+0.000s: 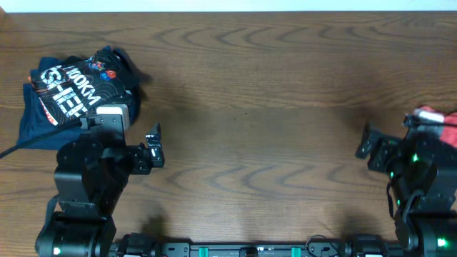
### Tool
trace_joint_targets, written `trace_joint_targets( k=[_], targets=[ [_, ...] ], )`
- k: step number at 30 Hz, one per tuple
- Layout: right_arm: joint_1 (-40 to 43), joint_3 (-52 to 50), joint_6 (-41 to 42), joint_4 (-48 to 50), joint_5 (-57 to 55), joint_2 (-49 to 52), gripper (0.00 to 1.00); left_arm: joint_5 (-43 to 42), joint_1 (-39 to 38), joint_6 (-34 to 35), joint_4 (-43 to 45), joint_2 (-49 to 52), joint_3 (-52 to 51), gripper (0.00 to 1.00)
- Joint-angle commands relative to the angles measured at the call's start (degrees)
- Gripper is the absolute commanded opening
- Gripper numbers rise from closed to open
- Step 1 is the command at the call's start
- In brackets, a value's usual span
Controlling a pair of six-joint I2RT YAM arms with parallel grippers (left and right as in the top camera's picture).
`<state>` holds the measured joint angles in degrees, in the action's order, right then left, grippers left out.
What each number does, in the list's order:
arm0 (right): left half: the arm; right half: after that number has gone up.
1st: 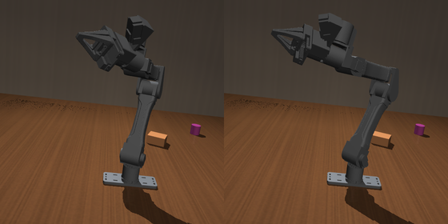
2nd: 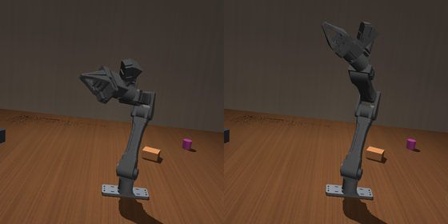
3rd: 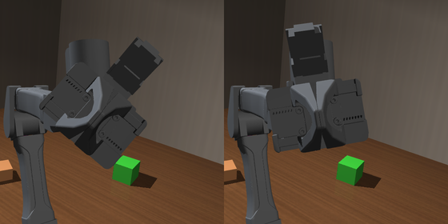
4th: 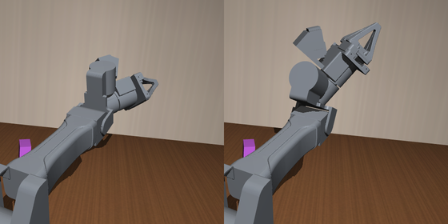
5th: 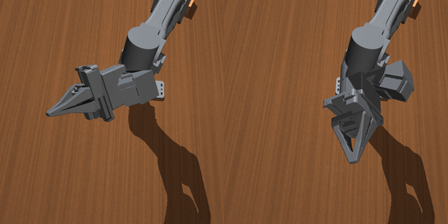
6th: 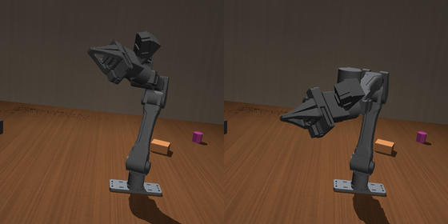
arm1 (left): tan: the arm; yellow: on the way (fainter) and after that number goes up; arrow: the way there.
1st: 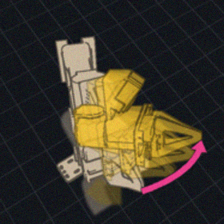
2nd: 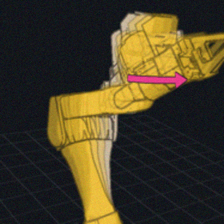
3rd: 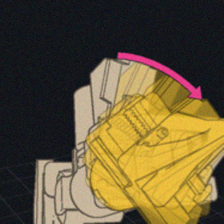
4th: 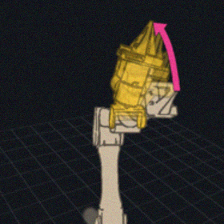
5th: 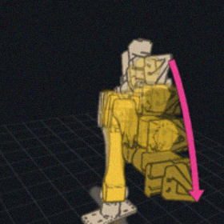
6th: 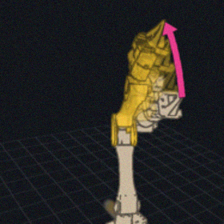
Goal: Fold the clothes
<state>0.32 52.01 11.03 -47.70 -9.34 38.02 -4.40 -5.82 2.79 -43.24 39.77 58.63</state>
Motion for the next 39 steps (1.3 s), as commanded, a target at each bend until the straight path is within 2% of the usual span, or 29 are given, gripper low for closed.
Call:
trace_joint_targets(
  k=[1, 13, 30, 33, 36, 39],
  targets=[
    [0.5, -0.5, -0.8, -3.2, -1.4, -1.1, 0.99, 0.6, 0.0, -0.1, 0.0, -0.2, -0.3, 0.98],
    [0.5, -0.5, -0.8, -15.6, -1.4, -0.9, 0.99, 0.6, 0.0, -0.1, 0.0, -0.1, -0.3, 0.98],
    [0.4, -1.8, -0.8, -17.5, -0.5, -4.0, 0.99, 0.6, 0.0, -0.1, 0.0, -0.1, -0.3, 0.98],
    [0.4, -3.6, -0.9, -14.6, 0.5, -7.6, 0.99, 0.6, 0.0, -0.1, 0.0, -0.1, -0.3, 0.98],
    [0.4, -8.9, -1.8, -7.3, 1.4, -12.4, 0.99, 0.6, 0.0, -0.1, 0.0, -0.1, -0.3, 0.98],
    [0.4, -16.3, -6.1, 1.2, 6.5, -17.6, 0.99, 0.6, 0.0, -0.1, 0.0, -0.1, -0.3, 0.98]
  ],
)
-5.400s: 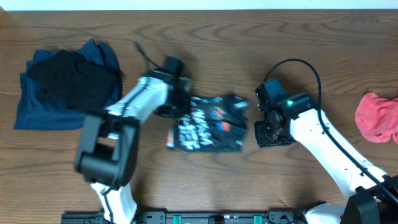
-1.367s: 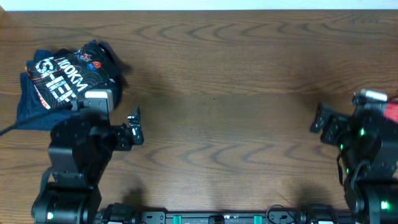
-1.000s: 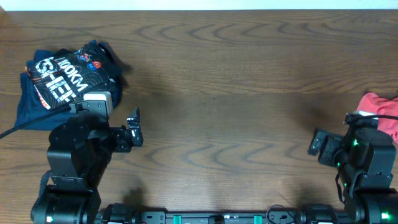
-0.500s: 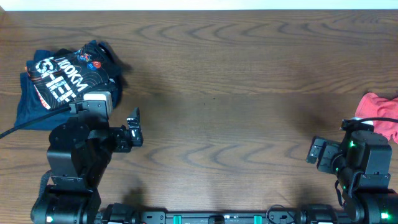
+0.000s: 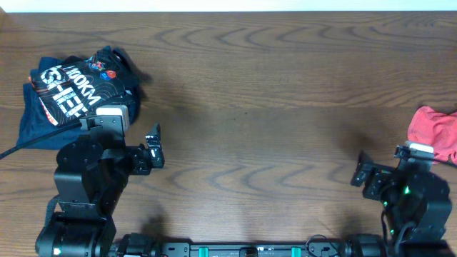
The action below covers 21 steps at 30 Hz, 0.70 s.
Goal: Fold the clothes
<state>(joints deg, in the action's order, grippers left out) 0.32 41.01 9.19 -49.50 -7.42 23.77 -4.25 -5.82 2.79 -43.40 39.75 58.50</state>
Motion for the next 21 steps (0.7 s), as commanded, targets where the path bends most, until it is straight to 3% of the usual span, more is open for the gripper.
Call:
trace_joint_targets(
  k=[1, 11, 18, 21],
  targets=[
    [0.4, -8.4, -5.6, 6.3, 6.4, -5.5, 0.99, 0.5, 0.0, -0.1, 0.2, 0.0, -0.2, 0.98],
    [0.4, -31.2, -6.3, 31.6, 14.8, -23.4, 0.99, 0.5, 0.0, -0.1, 0.2, 0.0, -0.2, 0.98],
    [0.4, -40.3, -7.6, 50.0, 15.0, -23.5, 0.99, 0.5, 0.0, -0.1, 0.2, 0.0, -0.2, 0.98],
    [0.3, -40.7, -8.3, 48.7, 14.3, -23.5, 0.99, 0.4, 0.0, -0.1, 0.2, 0.0, -0.2, 0.98]
  ],
)
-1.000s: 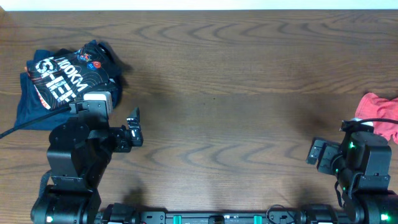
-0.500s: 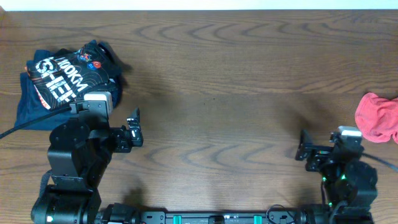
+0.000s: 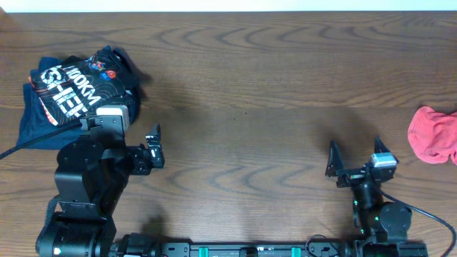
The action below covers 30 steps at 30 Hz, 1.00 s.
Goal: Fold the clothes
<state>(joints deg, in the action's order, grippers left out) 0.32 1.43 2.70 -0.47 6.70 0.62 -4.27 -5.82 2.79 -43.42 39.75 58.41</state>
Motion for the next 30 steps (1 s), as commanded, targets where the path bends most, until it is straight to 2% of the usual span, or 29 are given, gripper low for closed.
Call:
trace_joint_targets(
  k=[1, 4, 30],
  targets=[
    [0.3, -1.1, -2.0, -0.8, 0.2, -0.3, 0.99, 0.5, 0.0, -0.1, 0.2, 0.0, -0.1, 0.98],
    [0.3, -1.1, -2.1, -3.2, 0.2, -0.3, 0.99, 0.5, 0.0, -0.1, 0.2, 0.0, -0.1, 0.98],
    [0.2, -1.1, -2.1, -3.1, 0.2, -0.3, 0.99, 0.5, 0.0, -0.1, 0.2, 0.0, -0.1, 0.98]
  ],
)
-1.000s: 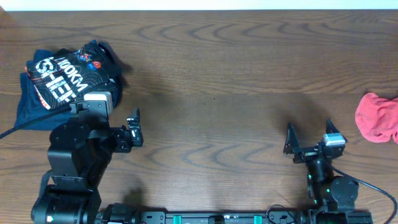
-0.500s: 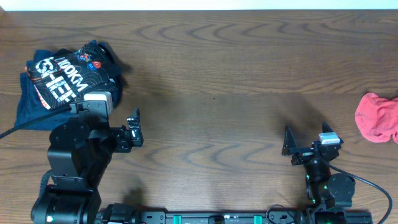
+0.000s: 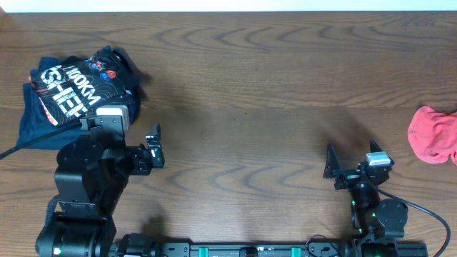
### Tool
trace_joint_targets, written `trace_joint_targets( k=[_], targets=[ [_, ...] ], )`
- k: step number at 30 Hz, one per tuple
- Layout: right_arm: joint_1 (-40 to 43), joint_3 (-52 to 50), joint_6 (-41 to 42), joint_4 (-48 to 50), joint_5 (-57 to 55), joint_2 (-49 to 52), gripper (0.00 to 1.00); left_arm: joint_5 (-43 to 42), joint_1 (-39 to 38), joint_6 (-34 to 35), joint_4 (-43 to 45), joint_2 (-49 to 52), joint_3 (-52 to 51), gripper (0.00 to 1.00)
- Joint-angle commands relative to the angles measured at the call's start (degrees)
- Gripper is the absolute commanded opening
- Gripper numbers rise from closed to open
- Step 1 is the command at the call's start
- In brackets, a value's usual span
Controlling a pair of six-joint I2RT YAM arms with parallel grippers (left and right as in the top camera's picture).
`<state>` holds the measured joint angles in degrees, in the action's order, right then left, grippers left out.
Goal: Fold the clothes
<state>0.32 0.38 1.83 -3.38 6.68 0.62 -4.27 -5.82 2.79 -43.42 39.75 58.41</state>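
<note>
A crumpled navy and black printed garment [image 3: 70, 94] lies at the far left of the wooden table [image 3: 243, 78]. A red cloth [image 3: 433, 134] lies bunched at the right edge. My left gripper [image 3: 156, 145] stands open and empty just right of the printed garment, not touching it. My right gripper [image 3: 329, 164] sits low at the front right, pointing left, well away from the red cloth. Its fingers look apart with nothing between them.
A black cable [image 3: 14, 150] runs off the left edge beside the left arm's base [image 3: 86, 178]. The right arm's base [image 3: 378, 214] sits folded at the front edge. A pale strip [image 3: 228, 6] borders the table's far edge.
The right arm has settled slightly lower and to the left at the front right. The left arm and both pieces of clothing are unchanged.
The right arm first stood at the right edge, covering most of the red cloth. It then stood nearer the front, with the cloth lying uncovered. After that it was folded in at the front right, gripper pointing left, as now. The left arm stayed still.
</note>
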Motion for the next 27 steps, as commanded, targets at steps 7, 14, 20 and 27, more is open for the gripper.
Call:
trace_joint_targets(
  k=[7, 14, 20, 27],
  targets=[
    [0.2, -0.1, -1.2, -0.2, 0.2, -0.3, 0.99, 0.5, 0.0, -0.1, 0.2, 0.0, -0.1, 0.98],
    [0.2, -0.1, -1.2, -0.2, 0.2, -0.3, 0.99, 1.0, 0.0, -0.7, -0.3, -1.6, -0.2, 0.98],
    [0.2, -0.1, -1.2, -0.2, 0.2, -0.3, 0.99, 2.9, 0.0, -4.5, -3.9, -8.2, -7.0, 0.98],
    [0.2, -0.1, -1.2, -0.2, 0.2, -0.3, 0.99, 2.9, 0.0, -4.5, 8.5, -22.4, -29.2, 0.98]
  ],
)
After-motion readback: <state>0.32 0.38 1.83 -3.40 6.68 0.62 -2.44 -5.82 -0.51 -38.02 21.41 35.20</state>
